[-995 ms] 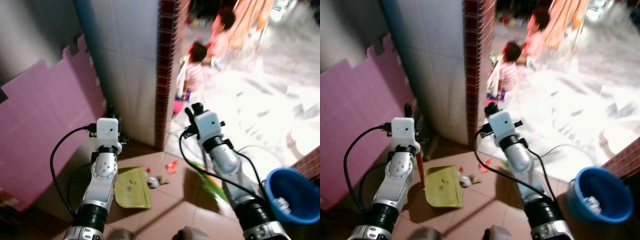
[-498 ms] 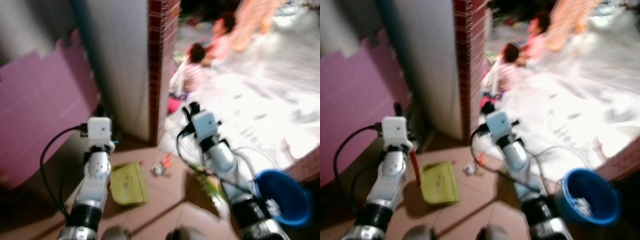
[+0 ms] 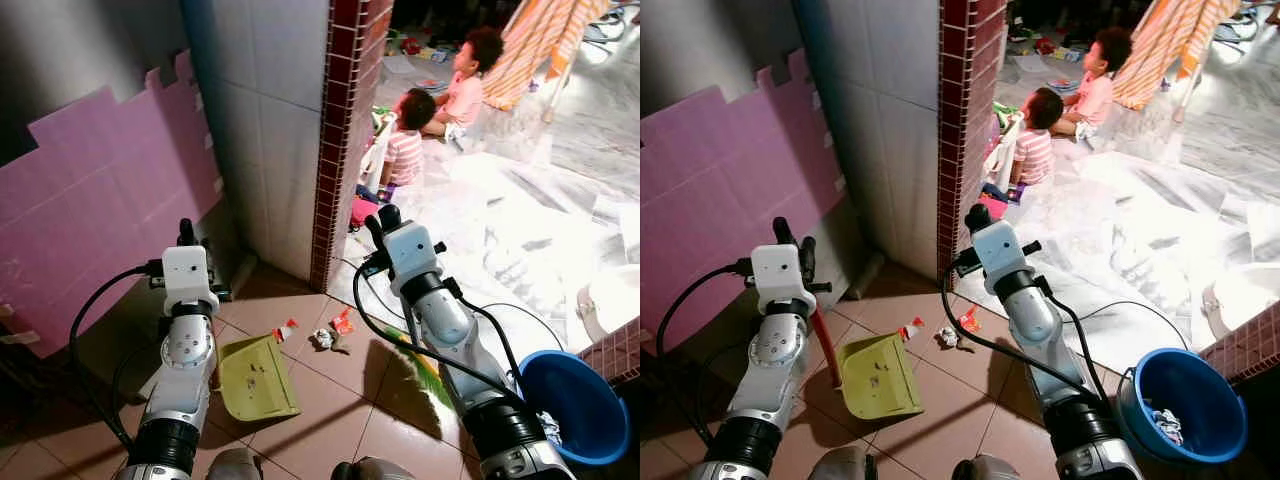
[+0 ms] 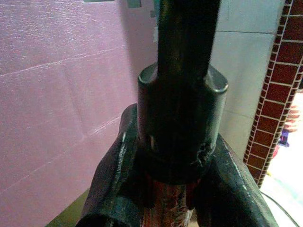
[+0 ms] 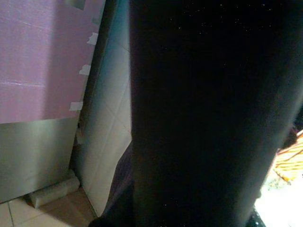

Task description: Sweep floor

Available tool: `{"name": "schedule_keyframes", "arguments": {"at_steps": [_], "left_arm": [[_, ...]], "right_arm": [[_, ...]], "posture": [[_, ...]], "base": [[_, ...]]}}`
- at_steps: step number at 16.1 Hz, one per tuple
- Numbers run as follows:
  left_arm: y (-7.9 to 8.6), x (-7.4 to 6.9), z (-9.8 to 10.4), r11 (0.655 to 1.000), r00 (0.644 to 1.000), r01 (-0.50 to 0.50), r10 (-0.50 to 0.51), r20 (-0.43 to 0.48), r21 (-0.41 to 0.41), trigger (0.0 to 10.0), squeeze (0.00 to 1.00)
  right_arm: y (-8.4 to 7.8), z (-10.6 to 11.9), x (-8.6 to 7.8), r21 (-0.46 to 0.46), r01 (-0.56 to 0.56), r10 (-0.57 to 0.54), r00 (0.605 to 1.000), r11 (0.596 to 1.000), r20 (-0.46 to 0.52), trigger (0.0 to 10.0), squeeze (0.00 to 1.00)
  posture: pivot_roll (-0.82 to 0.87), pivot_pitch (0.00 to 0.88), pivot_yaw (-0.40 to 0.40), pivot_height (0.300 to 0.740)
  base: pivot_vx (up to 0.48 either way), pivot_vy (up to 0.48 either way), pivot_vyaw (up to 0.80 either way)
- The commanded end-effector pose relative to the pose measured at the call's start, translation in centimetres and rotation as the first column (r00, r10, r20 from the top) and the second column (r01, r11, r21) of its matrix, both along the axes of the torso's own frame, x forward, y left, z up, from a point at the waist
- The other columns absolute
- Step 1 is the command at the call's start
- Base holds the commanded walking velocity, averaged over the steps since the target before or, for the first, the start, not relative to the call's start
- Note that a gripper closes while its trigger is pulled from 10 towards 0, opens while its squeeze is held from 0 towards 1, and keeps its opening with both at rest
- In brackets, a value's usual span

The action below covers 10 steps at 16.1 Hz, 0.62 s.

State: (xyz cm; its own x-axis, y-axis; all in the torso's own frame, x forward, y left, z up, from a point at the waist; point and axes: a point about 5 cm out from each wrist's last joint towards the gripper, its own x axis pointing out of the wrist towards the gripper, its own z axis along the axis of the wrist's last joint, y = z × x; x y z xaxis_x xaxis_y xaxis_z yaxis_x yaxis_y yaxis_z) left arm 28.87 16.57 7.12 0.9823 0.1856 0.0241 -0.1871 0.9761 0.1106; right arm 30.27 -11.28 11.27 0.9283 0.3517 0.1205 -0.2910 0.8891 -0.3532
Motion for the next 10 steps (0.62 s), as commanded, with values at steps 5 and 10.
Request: {"name": "schedule_keyframes", "arguments": {"at_steps": [5,10], "left_arm": [[1.4,1.4,2.3,0.997,0.994,-0.062,0.056,0.098,0.051,10.0,0.00],[-1.4,3.5,3.0,0.999,0.993,0.000,-0.006,0.121,0.044,10.0,0.00]], "right_arm": [[-0.1,2.8,-0.1,0.045,0.005,-0.009,0.997,0.999,0.077,10.0,0.00],[0.5,5.0,0.7,0.163,-0.008,-0.007,0.996,0.987,0.091,10.0,0.00]], "posture": [[-0.04,0.107,-0.065,0.740],[-0.08,0.205,-0.078,0.740]], "base": [[0.000,0.000,0.00],[0.000,0.000,0.00]]}}
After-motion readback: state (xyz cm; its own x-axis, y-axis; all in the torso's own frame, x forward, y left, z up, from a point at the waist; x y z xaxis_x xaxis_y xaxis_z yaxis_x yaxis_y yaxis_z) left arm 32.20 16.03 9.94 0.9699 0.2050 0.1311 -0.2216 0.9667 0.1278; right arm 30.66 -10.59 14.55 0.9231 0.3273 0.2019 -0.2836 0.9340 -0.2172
